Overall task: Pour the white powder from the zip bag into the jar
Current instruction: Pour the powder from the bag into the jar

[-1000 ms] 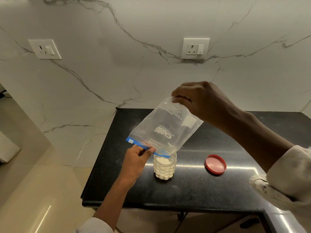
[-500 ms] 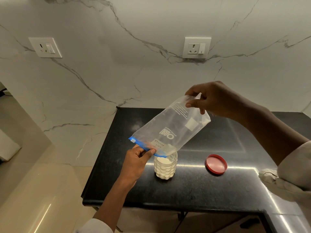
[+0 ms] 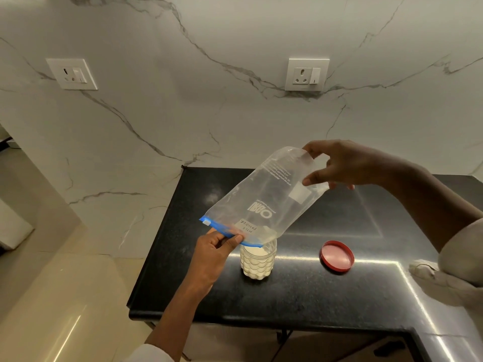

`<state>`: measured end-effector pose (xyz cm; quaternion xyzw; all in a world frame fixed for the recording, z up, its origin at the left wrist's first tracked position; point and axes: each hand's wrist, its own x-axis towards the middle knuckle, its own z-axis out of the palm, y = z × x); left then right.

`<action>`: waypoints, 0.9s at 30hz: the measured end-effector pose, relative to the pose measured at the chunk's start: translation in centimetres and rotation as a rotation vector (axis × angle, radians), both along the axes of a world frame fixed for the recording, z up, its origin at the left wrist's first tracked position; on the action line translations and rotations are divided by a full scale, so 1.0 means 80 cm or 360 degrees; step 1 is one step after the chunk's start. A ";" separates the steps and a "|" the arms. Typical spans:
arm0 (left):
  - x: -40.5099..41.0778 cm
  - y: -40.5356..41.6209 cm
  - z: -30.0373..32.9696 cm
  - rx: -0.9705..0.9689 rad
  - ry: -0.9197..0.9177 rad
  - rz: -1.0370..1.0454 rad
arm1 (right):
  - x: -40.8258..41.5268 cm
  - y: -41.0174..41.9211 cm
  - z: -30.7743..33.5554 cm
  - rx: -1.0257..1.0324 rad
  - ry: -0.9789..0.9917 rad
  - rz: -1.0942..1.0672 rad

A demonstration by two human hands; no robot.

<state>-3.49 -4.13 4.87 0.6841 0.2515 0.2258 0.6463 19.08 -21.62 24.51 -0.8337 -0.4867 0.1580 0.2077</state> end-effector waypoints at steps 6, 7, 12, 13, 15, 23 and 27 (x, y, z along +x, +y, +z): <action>0.000 0.000 -0.002 -0.0034 -0.0032 0.0000 | 0.024 -0.010 -0.026 -0.0078 0.0036 -0.0056; 0.000 -0.001 -0.003 -0.0036 -0.0027 0.0004 | 0.023 -0.011 -0.027 -0.0037 0.0028 -0.0070; 0.001 -0.003 -0.006 -0.0054 0.0019 0.0072 | 0.004 -0.007 -0.022 0.0258 -0.0061 -0.0066; 0.001 -0.004 -0.007 -0.0066 0.0016 0.0077 | -0.001 -0.004 -0.022 0.0297 -0.0074 -0.0057; 0.002 -0.005 -0.008 -0.0085 0.0014 0.0086 | -0.008 -0.001 -0.022 0.0346 -0.0128 -0.0066; -0.002 -0.004 -0.010 -0.0138 0.0009 0.0110 | -0.005 0.008 -0.039 0.0375 0.0047 -0.0070; -0.004 -0.006 -0.008 -0.0185 -0.0016 0.0091 | 0.009 -0.001 -0.050 0.0359 0.0303 -0.0186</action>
